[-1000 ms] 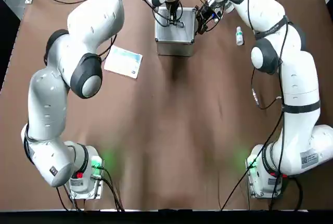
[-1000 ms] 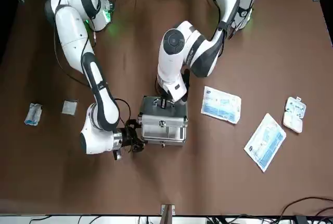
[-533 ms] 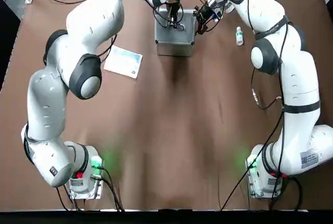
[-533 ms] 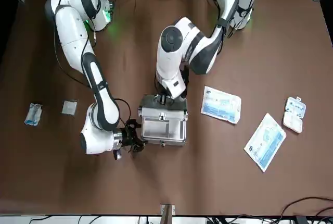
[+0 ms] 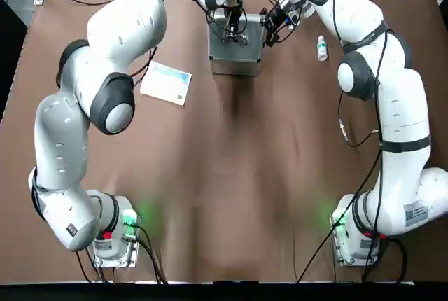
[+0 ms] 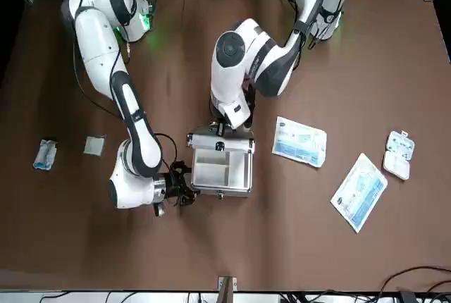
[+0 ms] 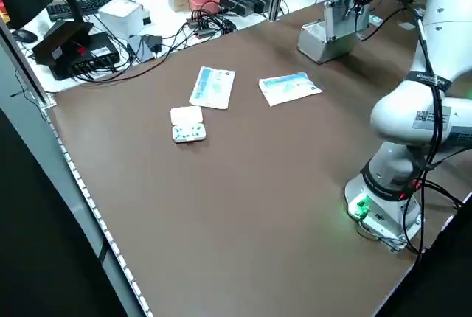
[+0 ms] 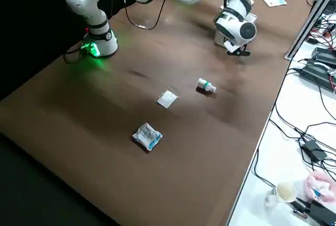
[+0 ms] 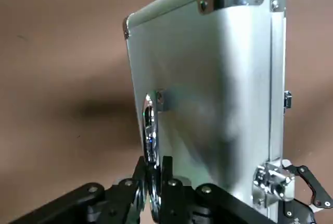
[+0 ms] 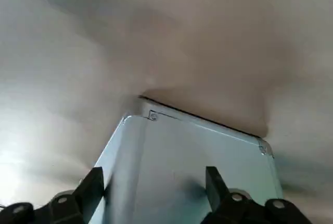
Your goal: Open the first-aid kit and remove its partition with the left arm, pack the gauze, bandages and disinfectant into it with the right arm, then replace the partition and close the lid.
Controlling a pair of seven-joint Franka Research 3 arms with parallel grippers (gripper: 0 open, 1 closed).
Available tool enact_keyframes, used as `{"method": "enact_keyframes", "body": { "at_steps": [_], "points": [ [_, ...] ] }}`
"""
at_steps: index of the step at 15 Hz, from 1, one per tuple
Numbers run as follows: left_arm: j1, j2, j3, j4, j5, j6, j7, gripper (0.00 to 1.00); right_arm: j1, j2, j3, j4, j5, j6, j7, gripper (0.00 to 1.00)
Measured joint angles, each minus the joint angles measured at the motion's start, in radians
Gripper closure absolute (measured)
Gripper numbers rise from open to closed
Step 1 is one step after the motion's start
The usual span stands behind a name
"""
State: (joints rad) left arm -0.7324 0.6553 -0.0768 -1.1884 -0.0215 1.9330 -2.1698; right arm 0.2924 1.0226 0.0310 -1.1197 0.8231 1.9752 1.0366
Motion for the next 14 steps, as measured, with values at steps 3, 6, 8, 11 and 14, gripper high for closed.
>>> {"method": "enact_keyframes", "body": {
  "at_steps": [3,6,8,11,14],
  "points": [
    [0.0,-0.005,-0.008,-0.008,0.0,-0.012,-0.002,0.86,0.0,0.0,0.0,0.0,0.0,0.0,0.0,0.15],
    [0.0,-0.009,-0.01,-0.014,0.0,-0.014,-0.005,0.87,0.0,0.0,0.0,0.0,0.0,-0.001,0.0,0.15],
    [0.0,-0.011,-0.012,-0.018,0.0,-0.014,-0.005,0.87,0.0,0.0,0.0,0.0,0.0,-0.001,-0.001,0.15],
    [0.0,-0.014,-0.024,-0.038,0.0,-0.049,0.016,0.79,0.0,0.002,0.0,0.0,0.0,0.001,-0.003,0.15],
    [0.0,-0.014,-0.028,-0.047,0.0,-0.055,0.02,0.67,0.0,0.002,0.0,0.0,0.0,0.001,-0.003,0.15]
  ]
}}
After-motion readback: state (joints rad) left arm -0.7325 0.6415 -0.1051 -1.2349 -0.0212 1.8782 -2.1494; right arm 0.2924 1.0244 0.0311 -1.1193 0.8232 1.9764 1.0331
